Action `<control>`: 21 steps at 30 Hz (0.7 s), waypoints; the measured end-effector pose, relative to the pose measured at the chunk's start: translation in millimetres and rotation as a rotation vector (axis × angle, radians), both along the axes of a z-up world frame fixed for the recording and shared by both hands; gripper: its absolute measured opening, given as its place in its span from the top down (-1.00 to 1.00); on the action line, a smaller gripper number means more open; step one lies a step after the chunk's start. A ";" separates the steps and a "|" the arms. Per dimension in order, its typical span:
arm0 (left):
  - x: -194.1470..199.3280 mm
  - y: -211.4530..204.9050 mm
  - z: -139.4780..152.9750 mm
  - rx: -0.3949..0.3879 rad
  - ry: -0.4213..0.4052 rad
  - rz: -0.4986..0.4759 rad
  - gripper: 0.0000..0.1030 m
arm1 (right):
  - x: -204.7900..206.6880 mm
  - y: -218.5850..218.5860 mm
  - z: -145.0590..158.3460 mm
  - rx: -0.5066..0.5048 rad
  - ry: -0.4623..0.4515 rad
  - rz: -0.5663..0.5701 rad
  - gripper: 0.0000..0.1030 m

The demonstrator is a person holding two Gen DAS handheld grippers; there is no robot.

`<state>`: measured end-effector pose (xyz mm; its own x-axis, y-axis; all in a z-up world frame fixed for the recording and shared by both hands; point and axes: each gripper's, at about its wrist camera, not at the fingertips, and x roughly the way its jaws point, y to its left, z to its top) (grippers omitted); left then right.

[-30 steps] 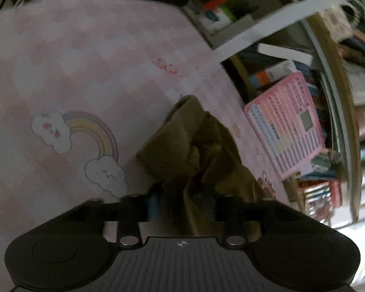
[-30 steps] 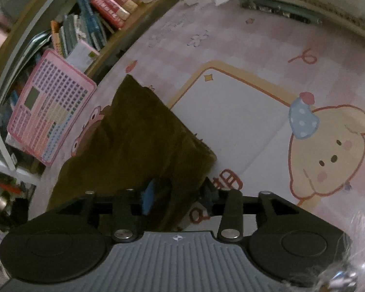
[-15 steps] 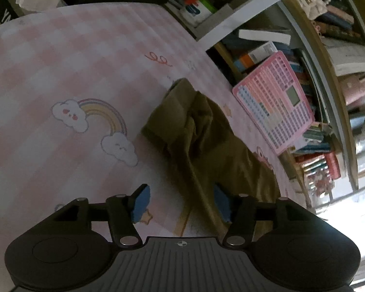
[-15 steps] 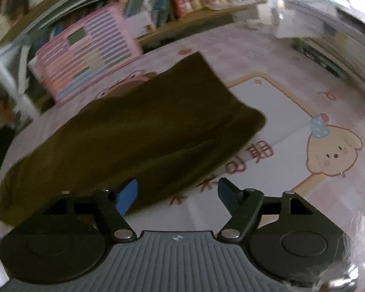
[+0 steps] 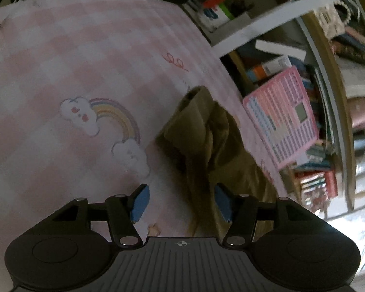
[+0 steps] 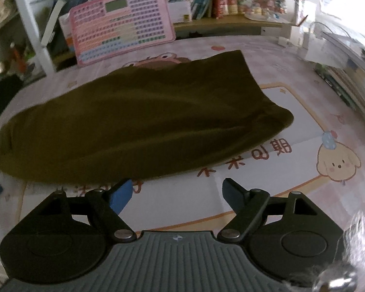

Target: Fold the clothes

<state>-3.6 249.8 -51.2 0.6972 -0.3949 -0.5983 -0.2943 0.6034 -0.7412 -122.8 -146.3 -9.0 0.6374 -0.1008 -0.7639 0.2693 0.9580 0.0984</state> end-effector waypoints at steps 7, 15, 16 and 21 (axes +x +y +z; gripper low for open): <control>26.8 -4.0 -2.5 -0.042 -0.001 0.048 -0.14 | 36.2 20.8 3.7 -0.086 -0.032 0.061 -0.54; 37.4 -5.4 -5.4 -0.094 0.009 0.119 -0.09 | 121.7 68.4 -0.7 -0.215 -0.104 0.238 -0.54; 37.2 -5.2 -5.7 -0.097 0.008 0.121 -0.09 | 133.9 76.3 -3.6 -0.233 -0.108 0.265 -0.54; 38.4 -4.5 -5.7 -0.093 0.005 0.109 -0.14 | 186.2 106.7 -16.9 -0.268 -0.117 0.336 -0.54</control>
